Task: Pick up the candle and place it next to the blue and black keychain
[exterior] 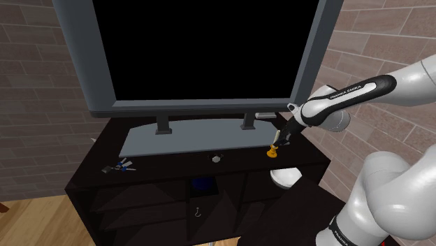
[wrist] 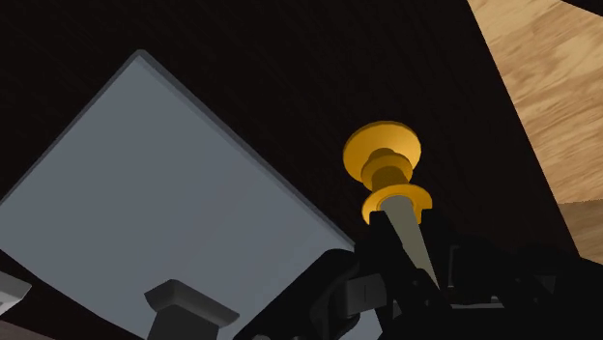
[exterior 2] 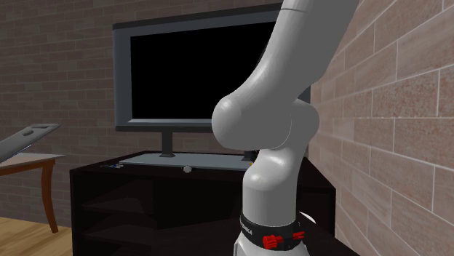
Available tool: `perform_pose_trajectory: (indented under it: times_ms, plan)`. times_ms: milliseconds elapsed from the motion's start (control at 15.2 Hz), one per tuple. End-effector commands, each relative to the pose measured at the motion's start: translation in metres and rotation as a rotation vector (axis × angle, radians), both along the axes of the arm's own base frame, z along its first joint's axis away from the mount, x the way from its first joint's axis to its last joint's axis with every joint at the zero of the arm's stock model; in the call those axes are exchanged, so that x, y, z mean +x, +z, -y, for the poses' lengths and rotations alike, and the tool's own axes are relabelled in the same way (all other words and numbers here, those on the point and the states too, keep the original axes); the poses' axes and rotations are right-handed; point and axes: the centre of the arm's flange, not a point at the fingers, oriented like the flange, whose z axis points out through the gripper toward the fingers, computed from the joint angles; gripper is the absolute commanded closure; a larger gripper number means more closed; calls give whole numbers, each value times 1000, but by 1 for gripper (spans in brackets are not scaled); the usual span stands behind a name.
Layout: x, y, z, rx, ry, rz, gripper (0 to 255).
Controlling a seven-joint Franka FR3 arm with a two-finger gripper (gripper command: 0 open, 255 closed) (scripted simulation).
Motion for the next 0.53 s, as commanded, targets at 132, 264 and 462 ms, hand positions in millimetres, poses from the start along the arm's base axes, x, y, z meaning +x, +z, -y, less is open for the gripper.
perform_pose_trajectory:
  times_ms: [132, 264, 462]
  plan:
    - [0, 10, 0, 0, 0, 0, 255]
    - [0, 21, 0, 0, 0, 0, 255]
    - [0, 37, 0, 0, 0, 0, 255]
